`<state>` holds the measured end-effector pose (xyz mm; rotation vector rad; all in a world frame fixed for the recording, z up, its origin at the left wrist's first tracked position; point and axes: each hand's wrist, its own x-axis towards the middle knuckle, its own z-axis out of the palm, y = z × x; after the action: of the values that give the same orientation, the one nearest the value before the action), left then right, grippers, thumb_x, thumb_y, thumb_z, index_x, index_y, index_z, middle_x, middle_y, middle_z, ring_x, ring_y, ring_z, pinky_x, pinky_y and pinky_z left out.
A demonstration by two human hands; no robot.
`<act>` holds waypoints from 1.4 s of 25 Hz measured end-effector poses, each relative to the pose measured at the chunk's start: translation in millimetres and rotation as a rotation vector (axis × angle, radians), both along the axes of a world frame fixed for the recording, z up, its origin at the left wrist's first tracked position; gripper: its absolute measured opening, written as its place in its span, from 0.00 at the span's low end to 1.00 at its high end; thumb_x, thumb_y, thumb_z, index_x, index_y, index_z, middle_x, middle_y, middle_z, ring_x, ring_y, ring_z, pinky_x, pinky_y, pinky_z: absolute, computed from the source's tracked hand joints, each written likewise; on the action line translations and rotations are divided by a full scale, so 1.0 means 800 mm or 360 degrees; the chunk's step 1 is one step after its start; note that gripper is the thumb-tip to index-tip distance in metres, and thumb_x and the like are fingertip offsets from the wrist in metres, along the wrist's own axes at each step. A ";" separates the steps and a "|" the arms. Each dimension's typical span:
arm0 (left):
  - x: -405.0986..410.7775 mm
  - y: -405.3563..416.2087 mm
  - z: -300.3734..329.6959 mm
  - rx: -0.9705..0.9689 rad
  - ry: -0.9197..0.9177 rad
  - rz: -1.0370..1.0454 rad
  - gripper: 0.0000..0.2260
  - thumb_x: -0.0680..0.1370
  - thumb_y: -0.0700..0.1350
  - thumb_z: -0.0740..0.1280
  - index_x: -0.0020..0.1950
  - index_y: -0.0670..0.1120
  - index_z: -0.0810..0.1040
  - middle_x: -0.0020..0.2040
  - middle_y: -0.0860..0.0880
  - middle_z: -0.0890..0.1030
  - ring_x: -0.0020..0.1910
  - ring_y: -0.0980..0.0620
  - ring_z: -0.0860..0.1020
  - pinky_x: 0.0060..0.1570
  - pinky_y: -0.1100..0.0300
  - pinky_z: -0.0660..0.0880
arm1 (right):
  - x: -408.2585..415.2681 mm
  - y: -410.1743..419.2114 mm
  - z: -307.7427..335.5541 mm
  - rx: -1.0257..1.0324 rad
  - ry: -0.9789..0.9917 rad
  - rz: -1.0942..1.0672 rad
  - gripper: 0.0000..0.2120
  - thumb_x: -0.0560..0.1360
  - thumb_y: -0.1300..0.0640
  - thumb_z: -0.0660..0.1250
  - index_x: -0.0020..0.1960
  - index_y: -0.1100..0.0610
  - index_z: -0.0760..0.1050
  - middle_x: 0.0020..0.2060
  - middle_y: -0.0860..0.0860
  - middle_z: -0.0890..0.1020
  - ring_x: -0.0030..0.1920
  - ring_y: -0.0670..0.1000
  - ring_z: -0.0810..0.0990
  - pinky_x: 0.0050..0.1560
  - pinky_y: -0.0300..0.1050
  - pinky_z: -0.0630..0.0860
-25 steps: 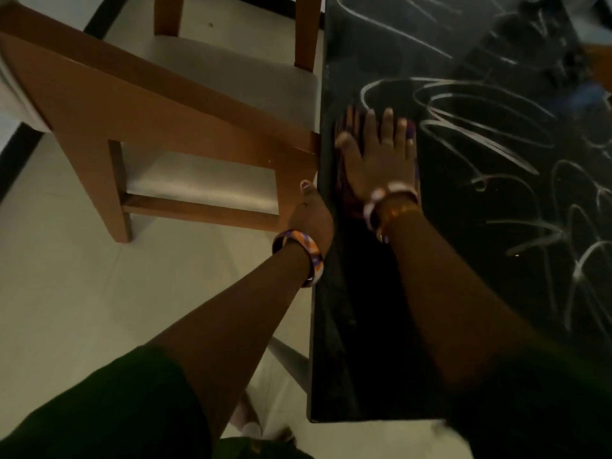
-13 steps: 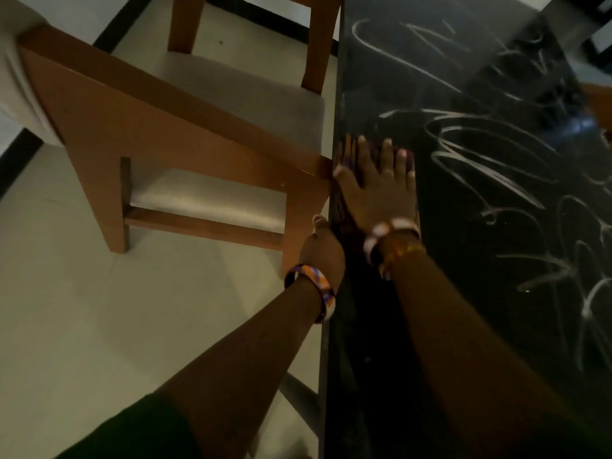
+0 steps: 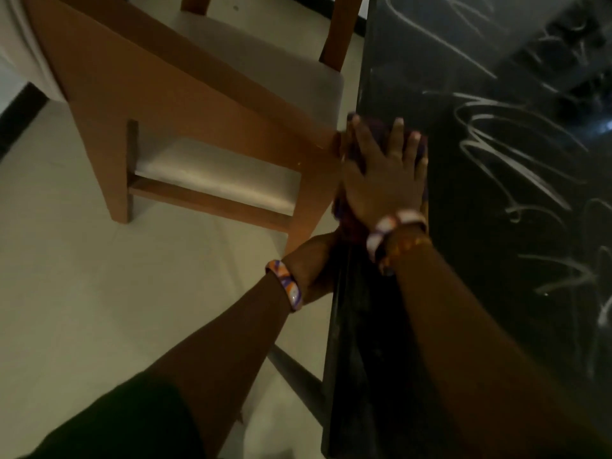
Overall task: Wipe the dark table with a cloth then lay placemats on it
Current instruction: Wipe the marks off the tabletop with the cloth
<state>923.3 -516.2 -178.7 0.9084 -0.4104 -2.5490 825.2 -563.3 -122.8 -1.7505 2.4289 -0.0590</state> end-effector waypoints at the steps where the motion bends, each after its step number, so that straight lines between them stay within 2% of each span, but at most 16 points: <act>1: -0.001 -0.001 -0.002 0.0010 -0.0015 0.0000 0.12 0.80 0.46 0.57 0.51 0.43 0.79 0.50 0.44 0.80 0.49 0.47 0.77 0.55 0.55 0.73 | -0.004 -0.031 0.004 -0.0005 -0.0049 -0.0022 0.26 0.80 0.42 0.51 0.75 0.38 0.46 0.77 0.55 0.41 0.76 0.60 0.38 0.72 0.59 0.37; 4: -0.005 0.004 -0.006 -0.0032 -0.0122 -0.0007 0.14 0.81 0.50 0.56 0.53 0.44 0.77 0.50 0.45 0.79 0.50 0.47 0.77 0.53 0.55 0.73 | -0.011 -0.060 0.011 0.0024 -0.0111 -0.0050 0.26 0.80 0.43 0.50 0.76 0.40 0.47 0.77 0.56 0.42 0.76 0.60 0.39 0.73 0.59 0.37; 8: -0.002 0.008 0.000 0.0061 -0.0019 0.0104 0.11 0.82 0.44 0.54 0.55 0.45 0.74 0.50 0.45 0.77 0.46 0.49 0.77 0.46 0.58 0.76 | 0.021 0.075 0.004 0.0010 -0.0021 0.0014 0.28 0.79 0.40 0.49 0.75 0.38 0.40 0.76 0.55 0.39 0.75 0.60 0.37 0.72 0.58 0.36; 10: 0.000 0.009 -0.003 0.0108 0.0025 0.0122 0.11 0.82 0.45 0.52 0.53 0.46 0.74 0.50 0.44 0.77 0.45 0.49 0.77 0.43 0.59 0.78 | 0.037 0.130 -0.001 -0.0002 0.0057 0.0034 0.29 0.77 0.38 0.47 0.75 0.37 0.38 0.76 0.55 0.38 0.75 0.60 0.36 0.71 0.57 0.35; 13: 0.004 0.015 -0.002 0.0100 0.0030 0.0131 0.12 0.81 0.44 0.53 0.49 0.45 0.75 0.46 0.46 0.79 0.41 0.51 0.79 0.41 0.61 0.79 | 0.025 0.071 -0.002 0.0017 0.0025 0.0005 0.28 0.79 0.40 0.49 0.75 0.38 0.41 0.76 0.55 0.39 0.75 0.61 0.37 0.72 0.60 0.38; 16: 0.011 0.029 -0.010 0.0025 0.0092 0.0088 0.12 0.81 0.43 0.54 0.51 0.43 0.77 0.45 0.45 0.82 0.42 0.51 0.82 0.45 0.60 0.78 | 0.011 0.013 0.008 0.0022 -0.0061 -0.0043 0.27 0.80 0.43 0.50 0.76 0.40 0.44 0.77 0.56 0.41 0.75 0.61 0.38 0.73 0.61 0.38; 18: 0.023 0.045 -0.014 -0.0066 0.0060 0.0001 0.12 0.81 0.41 0.54 0.49 0.44 0.77 0.44 0.46 0.82 0.40 0.53 0.82 0.43 0.62 0.79 | 0.021 0.054 0.006 0.0025 -0.0043 0.0023 0.27 0.80 0.43 0.50 0.76 0.39 0.43 0.77 0.56 0.40 0.75 0.61 0.37 0.72 0.60 0.38; 19: 0.027 0.053 -0.015 -0.0120 0.0014 -0.0019 0.11 0.81 0.40 0.53 0.49 0.44 0.76 0.46 0.45 0.82 0.42 0.52 0.81 0.43 0.61 0.78 | 0.034 0.095 0.004 0.0032 -0.0019 0.0054 0.28 0.80 0.42 0.50 0.76 0.39 0.41 0.76 0.56 0.39 0.75 0.61 0.37 0.72 0.59 0.37; 22: 0.035 0.071 -0.019 -0.0156 0.0071 0.0046 0.11 0.77 0.46 0.58 0.56 0.44 0.73 0.61 0.41 0.75 0.57 0.46 0.74 0.60 0.54 0.71 | 0.069 0.212 0.006 0.0010 0.0017 0.0123 0.29 0.77 0.40 0.46 0.75 0.38 0.38 0.76 0.55 0.37 0.75 0.60 0.35 0.70 0.55 0.33; 24: 0.036 0.078 -0.021 -0.0157 0.0073 0.0056 0.13 0.75 0.46 0.59 0.58 0.44 0.72 0.63 0.41 0.70 0.59 0.45 0.71 0.62 0.53 0.68 | 0.067 0.203 0.001 0.0016 0.0072 0.0137 0.29 0.77 0.40 0.46 0.75 0.39 0.38 0.76 0.56 0.37 0.75 0.61 0.36 0.71 0.56 0.34; 26: 0.044 0.092 -0.021 -0.0234 -0.0044 0.0030 0.09 0.80 0.43 0.56 0.57 0.44 0.73 0.60 0.41 0.73 0.54 0.48 0.75 0.55 0.57 0.74 | 0.051 0.136 0.004 0.0039 0.0046 0.0083 0.28 0.80 0.41 0.48 0.76 0.40 0.40 0.76 0.57 0.39 0.75 0.62 0.37 0.72 0.60 0.37; 27: 0.051 0.104 -0.023 -0.0286 -0.0120 0.0015 0.10 0.80 0.40 0.55 0.56 0.44 0.74 0.56 0.43 0.76 0.50 0.50 0.76 0.51 0.59 0.76 | 0.045 0.106 0.010 0.0058 0.0000 0.0050 0.27 0.80 0.42 0.48 0.76 0.41 0.42 0.76 0.57 0.39 0.75 0.62 0.37 0.72 0.61 0.38; 29: 0.068 0.130 -0.024 -0.0376 -0.0191 -0.0058 0.11 0.78 0.37 0.57 0.57 0.43 0.75 0.52 0.46 0.78 0.48 0.51 0.77 0.49 0.62 0.77 | 0.039 0.080 0.012 0.0083 -0.0046 -0.0015 0.26 0.81 0.42 0.47 0.77 0.42 0.44 0.77 0.57 0.41 0.75 0.62 0.38 0.72 0.61 0.38; 32: 0.083 0.178 -0.024 -0.0436 -0.0259 -0.0114 0.16 0.78 0.32 0.55 0.65 0.36 0.70 0.58 0.43 0.77 0.54 0.51 0.76 0.51 0.66 0.75 | 0.058 0.142 0.004 0.0036 -0.0008 0.0080 0.26 0.81 0.46 0.49 0.77 0.43 0.46 0.77 0.57 0.41 0.75 0.62 0.38 0.72 0.61 0.39; 33: 0.083 0.192 -0.014 -0.0367 -0.0282 -0.0088 0.18 0.79 0.32 0.53 0.69 0.34 0.66 0.61 0.44 0.75 0.52 0.57 0.77 0.50 0.70 0.75 | 0.067 0.175 0.002 0.0012 0.0007 0.0110 0.26 0.81 0.47 0.50 0.77 0.43 0.47 0.77 0.57 0.41 0.75 0.62 0.38 0.72 0.60 0.39; 35: 0.082 0.214 -0.001 -0.0303 -0.0362 -0.0022 0.19 0.80 0.32 0.52 0.72 0.34 0.59 0.66 0.46 0.68 0.39 0.71 0.77 0.40 0.78 0.72 | 0.085 0.240 -0.001 -0.0045 0.0011 0.0147 0.27 0.80 0.48 0.53 0.77 0.43 0.48 0.77 0.57 0.41 0.75 0.62 0.39 0.73 0.59 0.39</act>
<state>988.9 -345.0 -179.3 1.1277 -0.7150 -2.3755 893.4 -371.3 -123.8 -1.8752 2.3595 -0.0781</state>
